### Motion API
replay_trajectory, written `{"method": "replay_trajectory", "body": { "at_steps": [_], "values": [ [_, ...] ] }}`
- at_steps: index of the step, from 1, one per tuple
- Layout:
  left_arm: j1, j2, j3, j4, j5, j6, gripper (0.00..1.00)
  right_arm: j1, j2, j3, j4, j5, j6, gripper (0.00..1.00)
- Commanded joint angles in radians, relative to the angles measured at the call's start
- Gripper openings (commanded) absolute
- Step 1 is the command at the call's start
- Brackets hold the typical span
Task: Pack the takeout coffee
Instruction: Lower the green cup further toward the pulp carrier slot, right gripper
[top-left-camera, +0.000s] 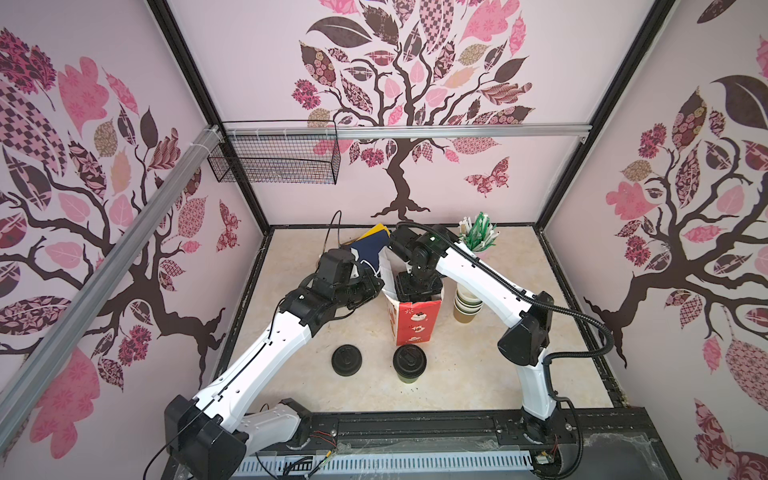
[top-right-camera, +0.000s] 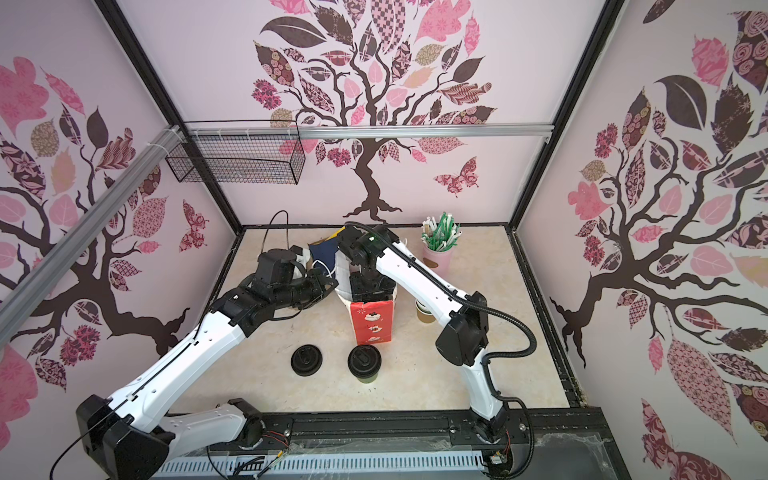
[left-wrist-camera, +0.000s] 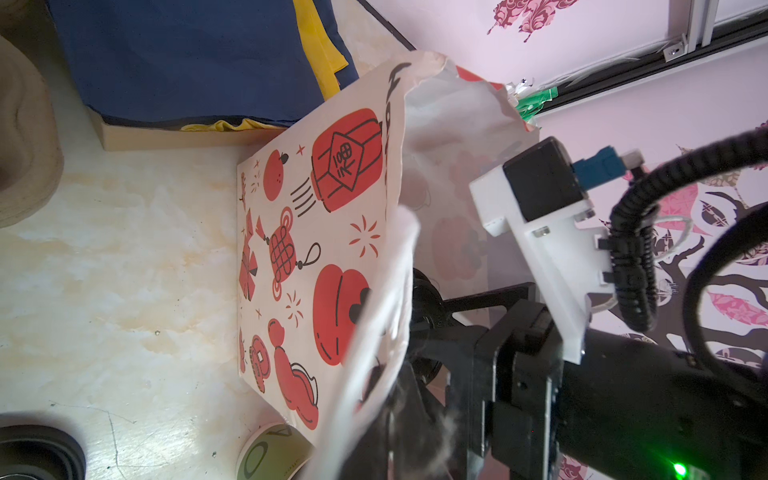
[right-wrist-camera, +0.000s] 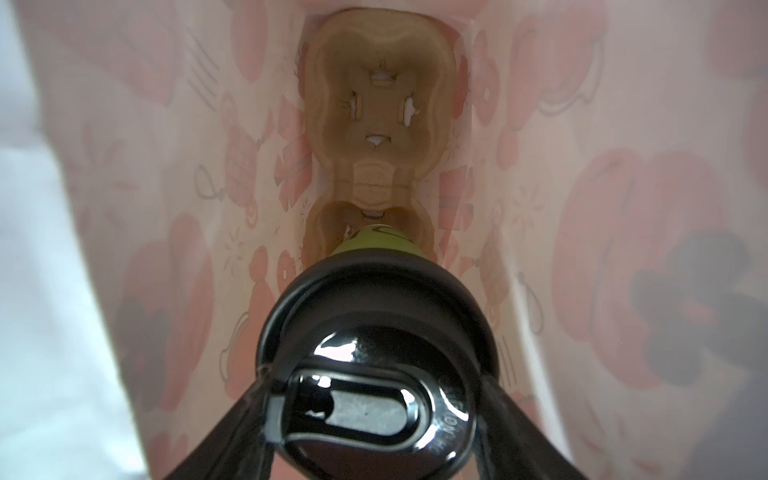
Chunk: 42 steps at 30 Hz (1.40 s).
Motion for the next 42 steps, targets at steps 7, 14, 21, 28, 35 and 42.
{"method": "replay_trajectory", "body": {
  "at_steps": [7, 14, 21, 28, 35, 42],
  "values": [
    [-0.004, -0.005, -0.016, -0.014, -0.008, 0.017, 0.0, 0.002, 0.073, 0.07, -0.025, -0.038, -0.014, 0.63],
    [-0.003, -0.006, -0.016, -0.017, -0.009, 0.017, 0.0, 0.003, 0.103, 0.052, -0.013, -0.039, -0.015, 0.63],
    [-0.004, -0.006, -0.016, -0.018, -0.011, 0.017, 0.0, 0.002, 0.104, -0.01, 0.049, -0.022, 0.004, 0.63],
    [-0.004, -0.005, -0.015, -0.021, -0.011, 0.018, 0.0, 0.001, 0.117, -0.034, 0.096, -0.008, 0.009, 0.63],
    [-0.003, -0.005, -0.018, -0.023, -0.009, 0.02, 0.0, 0.001, 0.134, -0.059, 0.122, -0.006, 0.007, 0.63],
    [-0.004, -0.021, -0.011, -0.036, -0.042, 0.02, 0.0, 0.001, 0.141, -0.101, 0.15, 0.0, 0.006, 0.62]
  ]
}}
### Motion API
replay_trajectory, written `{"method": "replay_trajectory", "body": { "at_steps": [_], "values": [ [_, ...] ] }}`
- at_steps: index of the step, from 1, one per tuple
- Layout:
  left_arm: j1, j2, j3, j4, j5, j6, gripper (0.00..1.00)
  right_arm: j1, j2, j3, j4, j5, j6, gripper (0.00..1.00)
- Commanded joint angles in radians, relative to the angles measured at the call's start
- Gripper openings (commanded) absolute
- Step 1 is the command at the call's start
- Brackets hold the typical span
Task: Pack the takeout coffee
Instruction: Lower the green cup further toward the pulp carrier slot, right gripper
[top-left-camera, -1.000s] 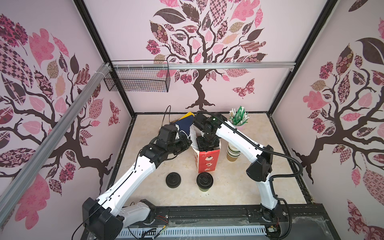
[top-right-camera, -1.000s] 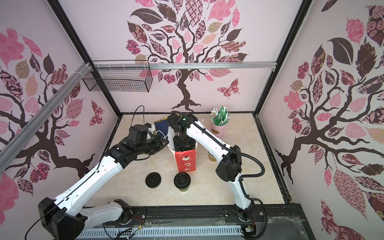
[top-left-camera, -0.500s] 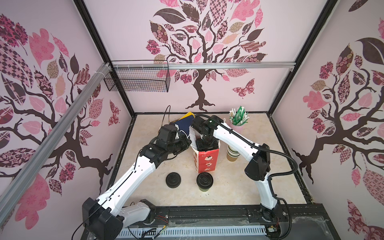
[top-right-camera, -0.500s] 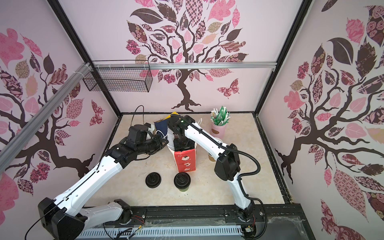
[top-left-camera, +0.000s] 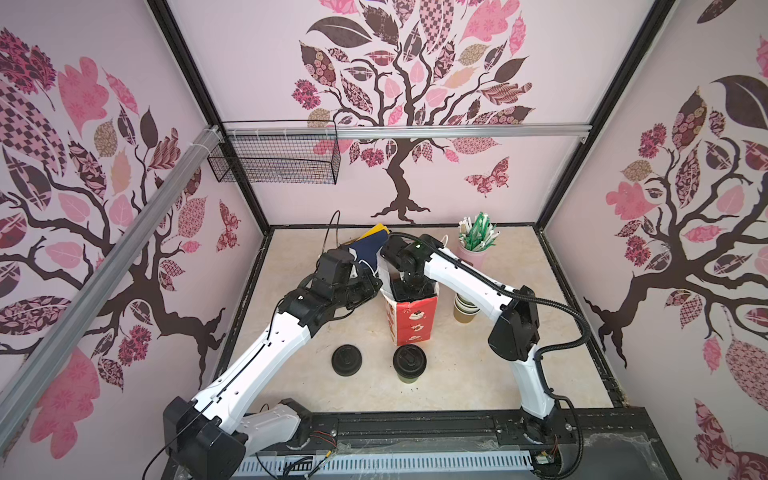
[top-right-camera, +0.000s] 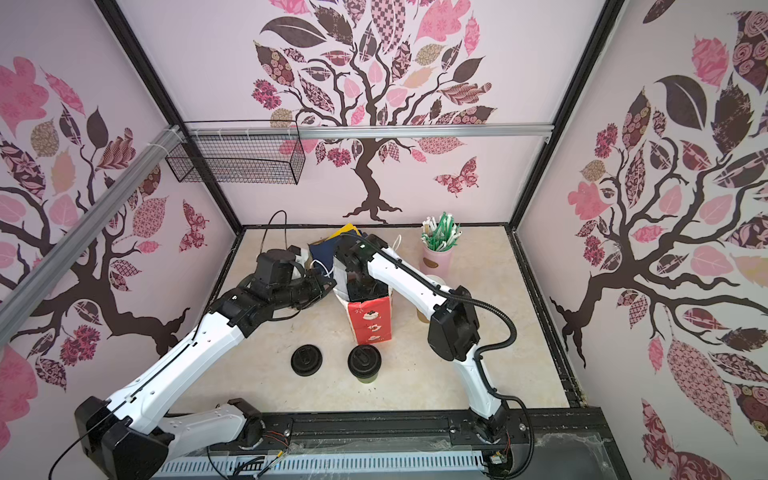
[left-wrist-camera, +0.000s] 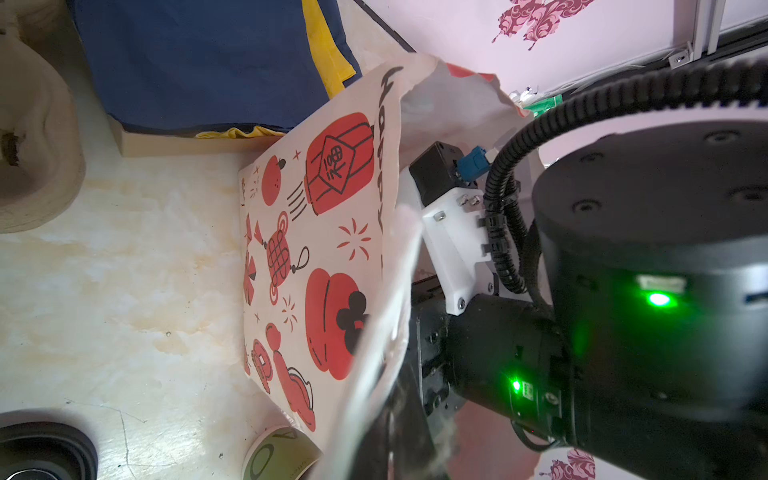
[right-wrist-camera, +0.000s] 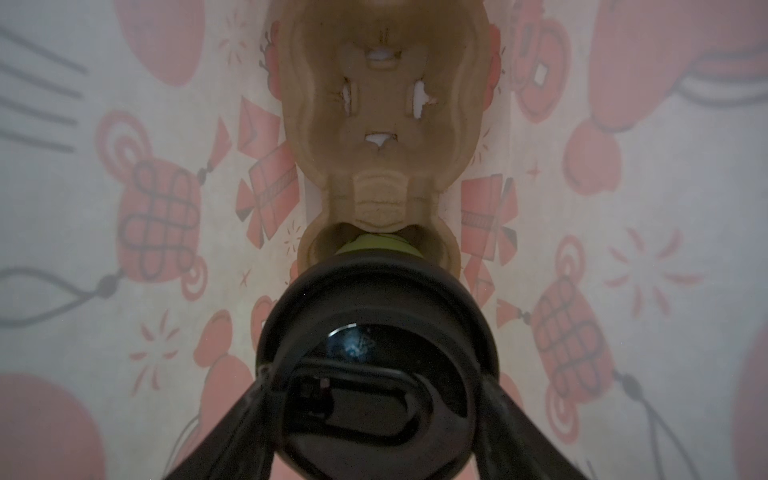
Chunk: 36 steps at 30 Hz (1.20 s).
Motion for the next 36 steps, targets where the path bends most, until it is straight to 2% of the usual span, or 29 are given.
{"method": "replay_trajectory", "body": {
  "at_steps": [1, 36],
  "values": [
    [-0.003, -0.015, -0.009, -0.028, -0.025, 0.02, 0.0, 0.003, 0.057, -0.026, 0.04, 0.017, 0.004, 0.62],
    [-0.004, -0.003, 0.001, -0.034, -0.021, 0.033, 0.0, -0.001, 0.098, -0.204, 0.161, -0.003, -0.006, 0.6]
  ]
}}
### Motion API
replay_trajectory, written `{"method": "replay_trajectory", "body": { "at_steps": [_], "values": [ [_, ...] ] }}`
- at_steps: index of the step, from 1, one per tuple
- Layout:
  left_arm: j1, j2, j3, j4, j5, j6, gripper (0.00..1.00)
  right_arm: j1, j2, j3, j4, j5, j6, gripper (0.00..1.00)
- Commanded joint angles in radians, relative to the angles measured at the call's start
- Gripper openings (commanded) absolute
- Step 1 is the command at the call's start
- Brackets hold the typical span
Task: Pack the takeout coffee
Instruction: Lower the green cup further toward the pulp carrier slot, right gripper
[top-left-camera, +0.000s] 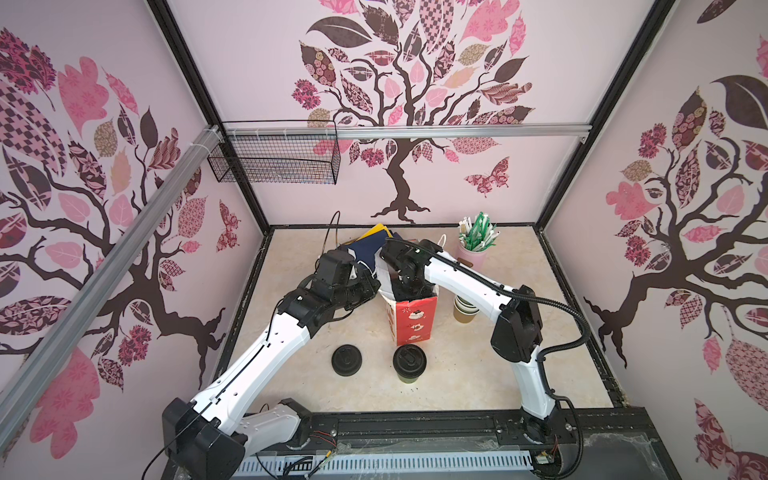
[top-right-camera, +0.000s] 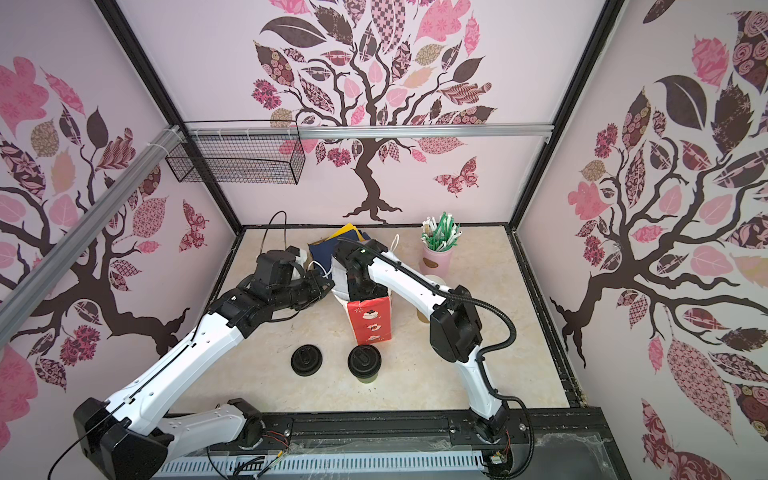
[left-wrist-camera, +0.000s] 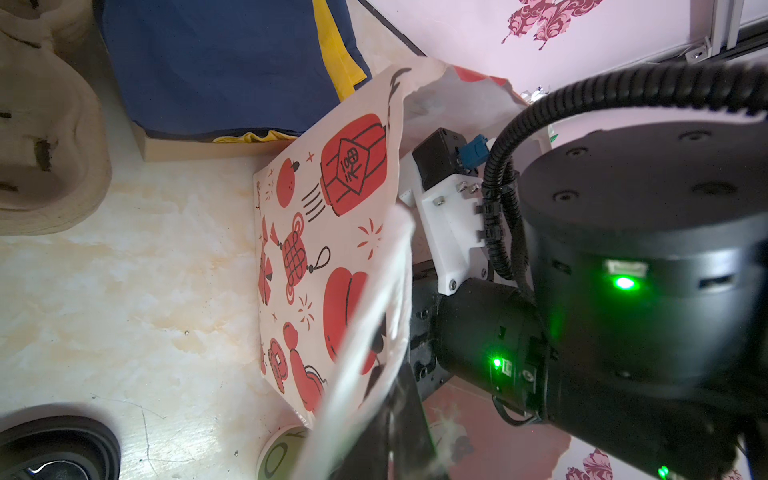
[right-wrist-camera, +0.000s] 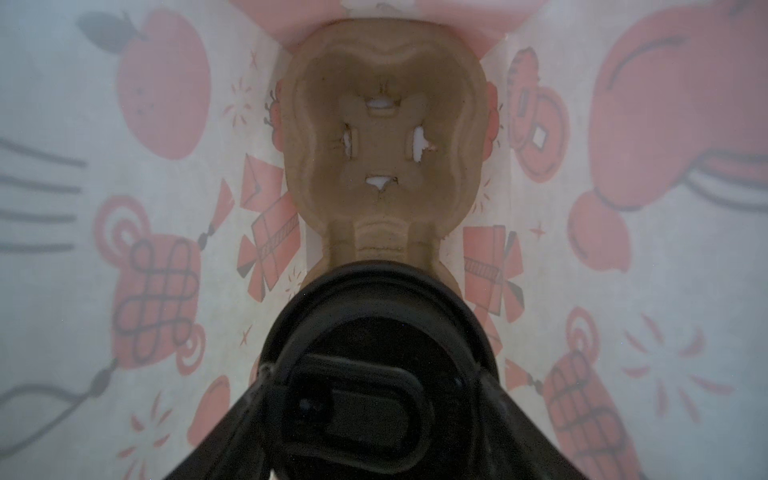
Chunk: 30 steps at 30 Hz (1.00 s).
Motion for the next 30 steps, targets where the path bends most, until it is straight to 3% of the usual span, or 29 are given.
{"method": "replay_trajectory", "body": {
  "at_steps": [1, 13, 30],
  "values": [
    [-0.004, 0.0, 0.0, -0.015, 0.0, 0.012, 0.0, 0.0, 0.11, -0.095, 0.004, -0.044, -0.004, 0.6],
    [-0.004, 0.013, 0.006, -0.013, -0.006, 0.012, 0.0, -0.001, 0.034, -0.073, -0.062, -0.054, -0.001, 0.6],
    [-0.003, 0.019, 0.015, -0.009, -0.016, 0.012, 0.0, -0.001, 0.026, -0.232, -0.017, -0.095, -0.024, 0.58]
  ]
}}
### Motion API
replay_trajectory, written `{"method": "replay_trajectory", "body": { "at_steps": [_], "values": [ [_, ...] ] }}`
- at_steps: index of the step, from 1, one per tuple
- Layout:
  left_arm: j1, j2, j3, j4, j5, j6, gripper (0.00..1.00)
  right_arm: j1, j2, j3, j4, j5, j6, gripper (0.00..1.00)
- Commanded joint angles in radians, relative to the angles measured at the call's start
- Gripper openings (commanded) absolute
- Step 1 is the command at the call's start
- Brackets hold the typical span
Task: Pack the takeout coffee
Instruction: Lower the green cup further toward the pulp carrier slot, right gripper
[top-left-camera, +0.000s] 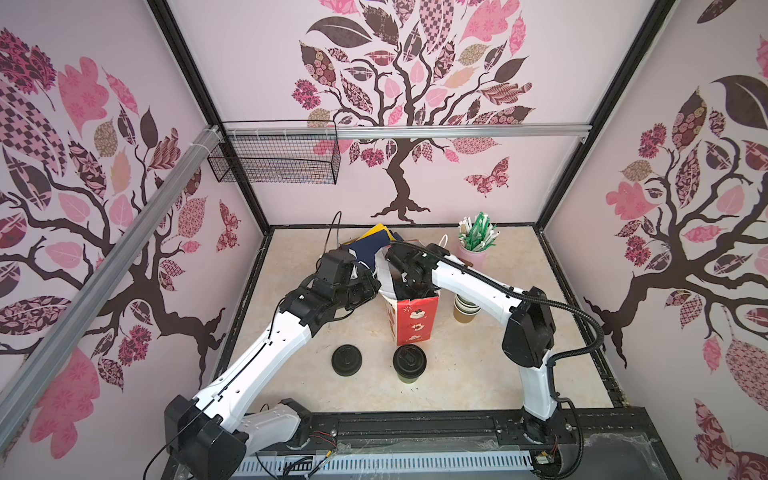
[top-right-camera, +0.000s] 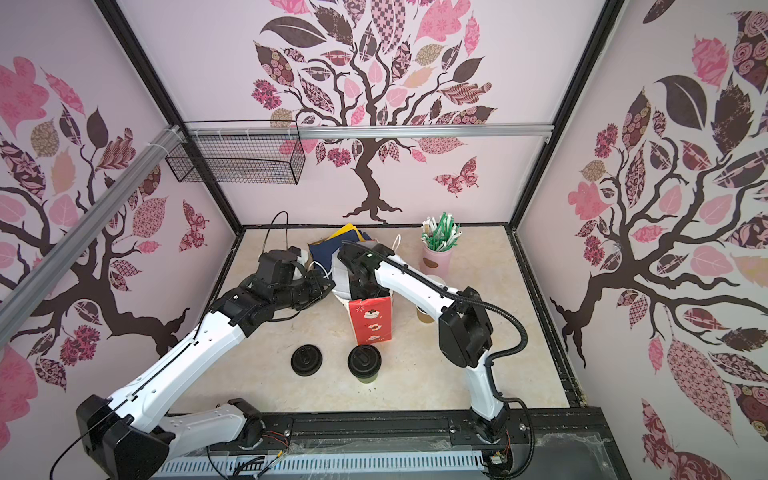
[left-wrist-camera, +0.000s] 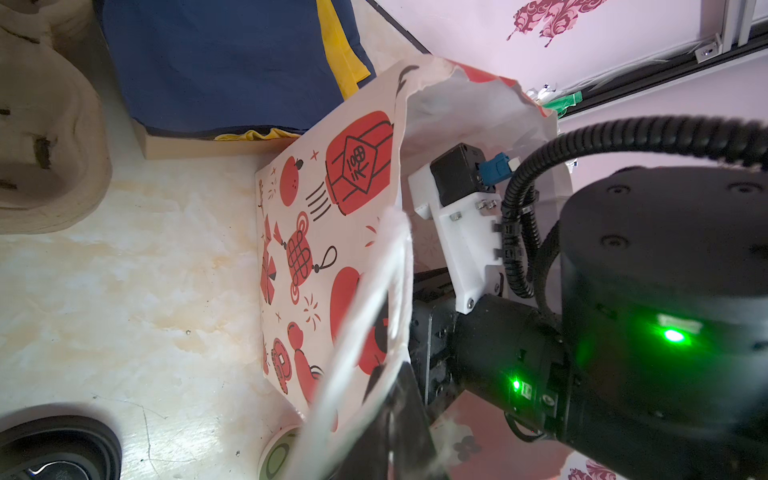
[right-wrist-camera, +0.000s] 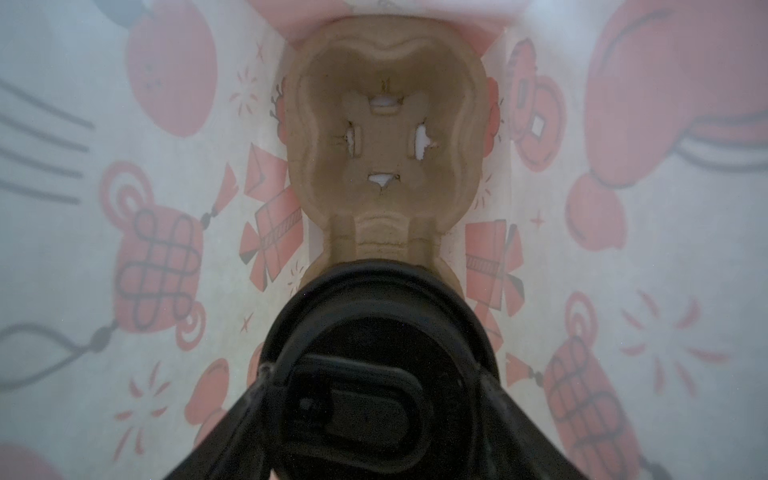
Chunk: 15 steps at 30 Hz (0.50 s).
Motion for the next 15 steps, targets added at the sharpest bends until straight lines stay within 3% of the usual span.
{"method": "replay_trajectory", "body": {
  "at_steps": [1, 15],
  "values": [
    [-0.004, 0.006, 0.015, -0.009, -0.013, 0.012, 0.0, 0.007, 0.119, -0.08, -0.11, -0.075, -0.017, 0.59],
    [-0.003, 0.008, 0.017, -0.008, -0.012, 0.015, 0.0, 0.04, 0.153, -0.052, -0.136, -0.076, -0.047, 0.57]
  ]
}}
